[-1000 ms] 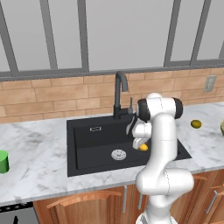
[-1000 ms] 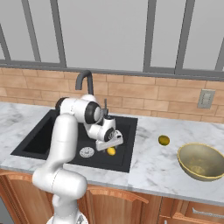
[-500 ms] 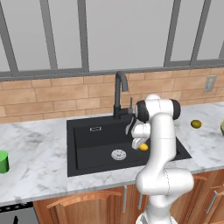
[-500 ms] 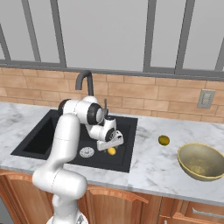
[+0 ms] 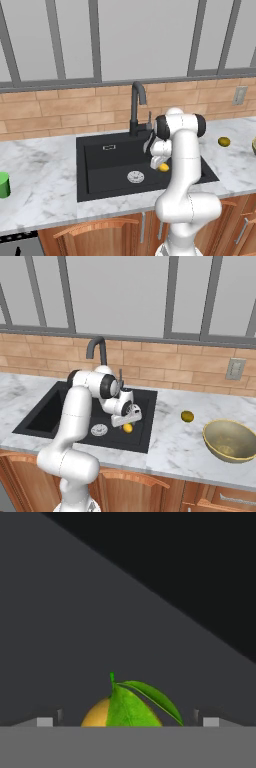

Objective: Remove the lemon and orange from the sink. Then move the bowl and cup from the counter to the sink for washing.

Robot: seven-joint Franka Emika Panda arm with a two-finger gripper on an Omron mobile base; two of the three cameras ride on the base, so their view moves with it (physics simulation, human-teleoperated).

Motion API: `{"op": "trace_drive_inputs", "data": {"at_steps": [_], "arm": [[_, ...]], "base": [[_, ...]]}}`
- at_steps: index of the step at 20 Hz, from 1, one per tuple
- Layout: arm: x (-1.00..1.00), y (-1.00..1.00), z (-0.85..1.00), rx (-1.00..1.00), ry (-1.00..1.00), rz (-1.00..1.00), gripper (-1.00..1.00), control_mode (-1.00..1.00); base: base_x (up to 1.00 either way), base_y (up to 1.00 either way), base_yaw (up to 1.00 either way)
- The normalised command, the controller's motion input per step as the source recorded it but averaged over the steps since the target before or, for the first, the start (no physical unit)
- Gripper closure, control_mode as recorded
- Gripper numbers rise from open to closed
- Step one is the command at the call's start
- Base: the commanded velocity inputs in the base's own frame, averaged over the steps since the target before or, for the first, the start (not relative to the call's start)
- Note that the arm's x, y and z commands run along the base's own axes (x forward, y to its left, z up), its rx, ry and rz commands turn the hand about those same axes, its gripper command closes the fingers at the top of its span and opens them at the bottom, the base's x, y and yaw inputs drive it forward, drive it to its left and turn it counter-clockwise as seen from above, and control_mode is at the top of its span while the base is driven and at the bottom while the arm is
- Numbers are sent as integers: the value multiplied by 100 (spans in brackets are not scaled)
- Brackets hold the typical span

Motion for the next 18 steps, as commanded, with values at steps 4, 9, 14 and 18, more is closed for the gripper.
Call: {"op": "trace_drive_inputs", "data": {"at_steps": [4, 9, 14, 18], "arm": [[-5, -3, 0, 0, 6, -6, -100, -100], [-9, -3, 0, 0, 8, -10, -100, -100], [-3, 0, -4, 0, 6, -9, -100, -100], [0, 0, -8, -1, 2, -6, -100, -100]], "base": [[0, 0, 0], [0, 0, 0], [0, 0, 0], [0, 0, 0]]}}
